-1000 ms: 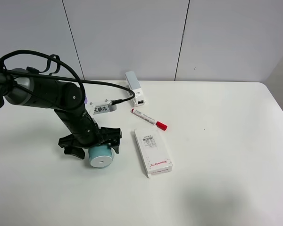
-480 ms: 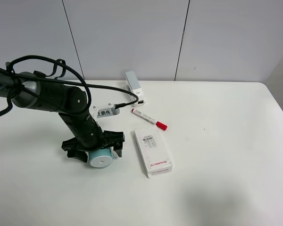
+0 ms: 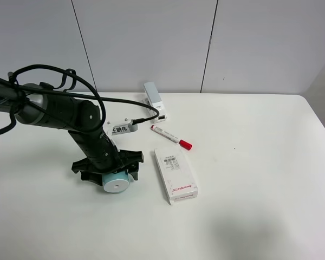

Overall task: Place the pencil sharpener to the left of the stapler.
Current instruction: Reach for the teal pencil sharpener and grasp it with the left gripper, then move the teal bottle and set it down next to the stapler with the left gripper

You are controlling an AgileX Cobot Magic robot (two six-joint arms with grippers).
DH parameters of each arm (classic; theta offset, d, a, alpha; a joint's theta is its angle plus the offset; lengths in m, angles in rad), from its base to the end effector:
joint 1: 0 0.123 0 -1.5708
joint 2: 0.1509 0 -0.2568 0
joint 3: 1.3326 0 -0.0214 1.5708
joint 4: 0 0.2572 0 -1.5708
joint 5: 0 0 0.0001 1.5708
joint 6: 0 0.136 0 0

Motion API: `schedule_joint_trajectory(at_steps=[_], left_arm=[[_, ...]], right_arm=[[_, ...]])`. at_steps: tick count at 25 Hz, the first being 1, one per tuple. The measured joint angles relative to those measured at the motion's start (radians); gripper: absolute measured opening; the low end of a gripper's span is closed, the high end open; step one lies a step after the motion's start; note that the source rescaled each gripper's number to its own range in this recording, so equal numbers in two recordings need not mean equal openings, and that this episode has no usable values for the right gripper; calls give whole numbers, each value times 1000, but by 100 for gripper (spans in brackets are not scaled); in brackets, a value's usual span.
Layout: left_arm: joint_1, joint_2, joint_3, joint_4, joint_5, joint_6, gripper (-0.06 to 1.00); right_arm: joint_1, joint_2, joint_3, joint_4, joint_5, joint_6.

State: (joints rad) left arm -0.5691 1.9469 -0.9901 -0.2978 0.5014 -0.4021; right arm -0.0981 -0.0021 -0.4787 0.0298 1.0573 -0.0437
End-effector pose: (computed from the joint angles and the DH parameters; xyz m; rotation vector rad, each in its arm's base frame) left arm 0.2765 -0.1997 0.0308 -0.1214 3.0208 -0.3667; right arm 0.0713 -0.0035 0.2535 0.0550 2.0593 -0.0519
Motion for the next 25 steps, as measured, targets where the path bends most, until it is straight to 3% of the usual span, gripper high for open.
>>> schedule_joint_trajectory(at_steps=[11, 25], left_arm=[[0, 0, 0, 0, 19, 0, 6], [0, 0, -5, 2, 29, 16, 4]], right_arm=[[0, 0, 0, 0, 0, 0], [0, 0, 0, 0, 0, 0]])
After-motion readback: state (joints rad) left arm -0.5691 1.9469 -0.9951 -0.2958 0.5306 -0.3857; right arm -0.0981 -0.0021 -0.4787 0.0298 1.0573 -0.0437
